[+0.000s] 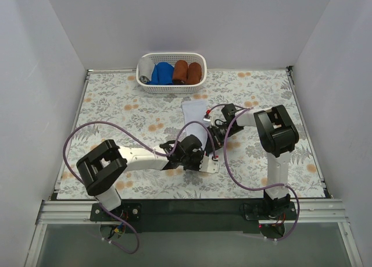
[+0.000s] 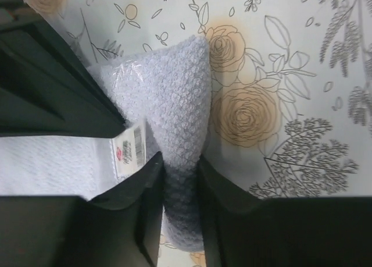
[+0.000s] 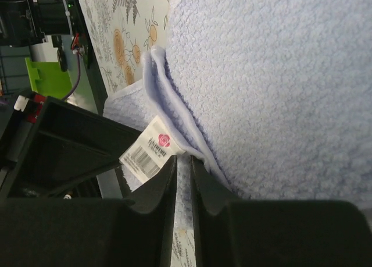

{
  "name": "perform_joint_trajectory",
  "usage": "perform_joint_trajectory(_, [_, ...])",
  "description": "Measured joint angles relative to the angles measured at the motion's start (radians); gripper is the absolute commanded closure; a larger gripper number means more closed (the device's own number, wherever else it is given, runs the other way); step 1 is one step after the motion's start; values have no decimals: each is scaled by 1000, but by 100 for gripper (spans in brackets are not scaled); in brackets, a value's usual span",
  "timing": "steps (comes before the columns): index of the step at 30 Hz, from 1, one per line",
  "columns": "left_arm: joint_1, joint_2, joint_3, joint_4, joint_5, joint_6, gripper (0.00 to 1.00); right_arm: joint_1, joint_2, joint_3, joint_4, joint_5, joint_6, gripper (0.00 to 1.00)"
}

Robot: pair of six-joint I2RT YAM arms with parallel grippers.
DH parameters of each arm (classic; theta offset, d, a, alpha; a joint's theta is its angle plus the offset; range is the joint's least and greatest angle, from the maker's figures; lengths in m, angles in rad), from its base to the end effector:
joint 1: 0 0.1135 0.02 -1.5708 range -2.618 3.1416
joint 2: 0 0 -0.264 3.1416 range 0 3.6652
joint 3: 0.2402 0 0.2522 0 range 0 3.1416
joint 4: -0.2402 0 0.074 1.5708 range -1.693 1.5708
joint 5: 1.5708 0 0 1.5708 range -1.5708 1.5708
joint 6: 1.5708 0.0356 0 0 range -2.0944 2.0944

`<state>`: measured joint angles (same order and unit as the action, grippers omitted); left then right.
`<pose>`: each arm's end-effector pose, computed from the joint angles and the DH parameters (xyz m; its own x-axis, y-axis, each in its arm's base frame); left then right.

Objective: Roll the towels
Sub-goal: Roll the towel

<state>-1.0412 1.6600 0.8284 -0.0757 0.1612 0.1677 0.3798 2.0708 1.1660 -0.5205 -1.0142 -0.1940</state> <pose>0.1568 -0.2791 0.1499 -0.2419 0.7394 -0.6283 0.9555 0.2940 -0.0219 0.3218 0.1610 0.0978 -0.8419 -0.4457 -0.3042 -0.4815 0.3660 0.7964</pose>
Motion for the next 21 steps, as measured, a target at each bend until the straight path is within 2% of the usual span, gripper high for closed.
perform_joint_trajectory(3, [38,0,45,-80,97,-34,91,2,0,-12,-3,-12,-12,82])
perform_joint_trajectory(7, [94,5,126,-182,243,-80,95,2,-2,-31,-13,-27,-23,80])
perform_joint_trajectory(16, [246,229,329,-407,609,-138,94,-5,-68,-35,-77,31,-58,64])
perform_joint_trajectory(21, [327,332,406,-509,781,-153,92,-79,-156,-35,-108,115,-111,59])
